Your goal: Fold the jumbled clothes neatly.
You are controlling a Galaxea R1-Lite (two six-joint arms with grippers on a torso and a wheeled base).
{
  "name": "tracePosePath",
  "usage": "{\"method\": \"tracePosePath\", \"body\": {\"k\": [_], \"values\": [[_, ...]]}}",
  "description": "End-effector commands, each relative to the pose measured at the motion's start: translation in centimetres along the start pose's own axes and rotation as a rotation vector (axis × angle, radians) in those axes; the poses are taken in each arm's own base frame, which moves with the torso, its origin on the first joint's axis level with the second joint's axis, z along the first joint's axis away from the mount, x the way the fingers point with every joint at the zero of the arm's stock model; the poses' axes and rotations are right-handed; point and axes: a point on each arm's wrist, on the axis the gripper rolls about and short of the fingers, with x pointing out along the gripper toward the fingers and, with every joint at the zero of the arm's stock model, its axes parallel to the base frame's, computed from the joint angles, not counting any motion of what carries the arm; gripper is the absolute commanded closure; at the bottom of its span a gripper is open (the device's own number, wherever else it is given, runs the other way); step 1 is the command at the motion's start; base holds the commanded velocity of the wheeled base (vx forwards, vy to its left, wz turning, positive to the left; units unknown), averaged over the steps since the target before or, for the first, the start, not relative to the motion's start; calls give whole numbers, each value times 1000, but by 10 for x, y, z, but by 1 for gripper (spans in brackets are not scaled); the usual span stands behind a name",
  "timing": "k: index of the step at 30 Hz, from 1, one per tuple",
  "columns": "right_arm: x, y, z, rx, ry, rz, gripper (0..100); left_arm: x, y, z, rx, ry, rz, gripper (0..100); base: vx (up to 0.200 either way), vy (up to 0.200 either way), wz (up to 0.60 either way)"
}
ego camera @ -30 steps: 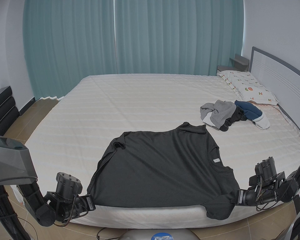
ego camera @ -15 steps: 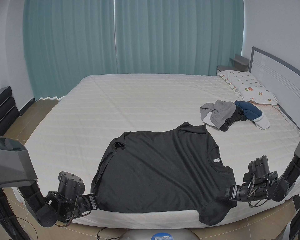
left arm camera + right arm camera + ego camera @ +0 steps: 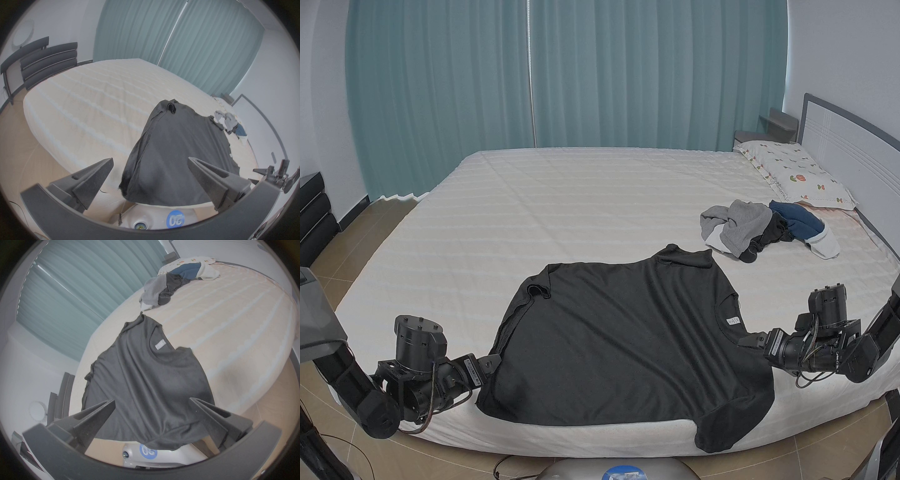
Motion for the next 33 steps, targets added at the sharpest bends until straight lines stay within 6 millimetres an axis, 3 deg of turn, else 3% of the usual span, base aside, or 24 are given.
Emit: {"method": "tracePosePath", "body": {"k": [1, 5, 11, 23, 33], "values": [[5, -3, 1, 33, 17, 2, 0, 3, -7, 9, -75, -30, -26, 0, 0, 0, 0], [6, -4, -1, 70, 39, 14, 0, 8, -9, 11, -90, -33, -27, 0, 0, 0, 0], [8, -6, -2, 85, 53, 15, 0, 13, -8, 8, -106, -20, -16, 0, 0, -200, 0], [9, -5, -3, 82, 57, 12, 0, 18, -9, 9, -142, -19, -12, 0, 0, 0, 0], [9, -6, -5, 80, 60, 8, 0, 18, -6, 12, -150, -33, -4, 0, 180, 0, 0]]}}
